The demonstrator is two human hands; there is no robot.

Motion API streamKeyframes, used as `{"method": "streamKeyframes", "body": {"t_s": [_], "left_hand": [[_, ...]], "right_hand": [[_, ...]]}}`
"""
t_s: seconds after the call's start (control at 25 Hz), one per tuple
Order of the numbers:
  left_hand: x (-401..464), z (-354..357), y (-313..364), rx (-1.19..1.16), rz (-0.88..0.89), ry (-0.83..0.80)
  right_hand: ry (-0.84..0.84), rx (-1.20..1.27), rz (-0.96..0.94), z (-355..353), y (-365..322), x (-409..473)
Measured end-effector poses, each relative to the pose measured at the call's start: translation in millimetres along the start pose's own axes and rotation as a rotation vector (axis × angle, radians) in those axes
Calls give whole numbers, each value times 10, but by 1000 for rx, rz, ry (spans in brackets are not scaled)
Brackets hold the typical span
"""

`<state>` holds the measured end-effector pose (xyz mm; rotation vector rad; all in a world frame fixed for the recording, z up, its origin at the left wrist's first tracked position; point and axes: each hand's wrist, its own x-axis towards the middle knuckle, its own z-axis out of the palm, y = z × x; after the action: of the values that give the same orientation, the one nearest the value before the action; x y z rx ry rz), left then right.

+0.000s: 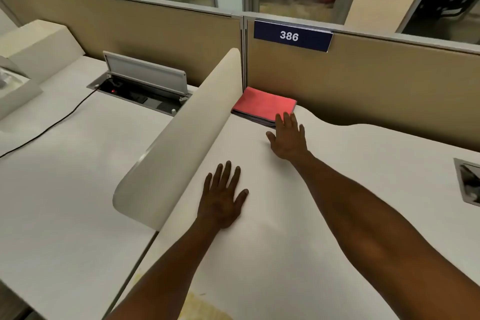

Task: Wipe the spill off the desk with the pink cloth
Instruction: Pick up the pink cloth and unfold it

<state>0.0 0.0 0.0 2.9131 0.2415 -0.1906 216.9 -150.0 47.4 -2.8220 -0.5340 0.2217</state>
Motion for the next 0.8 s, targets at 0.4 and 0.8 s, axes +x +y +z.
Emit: {"method": "streamKeyframes", "body": {"t_s": [0.4,0.8], "left_hand": [[11,69,-60,-6,-2,126],[-8,24,129,-217,-68,83]], "right_hand": [[148,-169,-70,351,-104,137],[157,314,26,494,-180,-1375]]}}
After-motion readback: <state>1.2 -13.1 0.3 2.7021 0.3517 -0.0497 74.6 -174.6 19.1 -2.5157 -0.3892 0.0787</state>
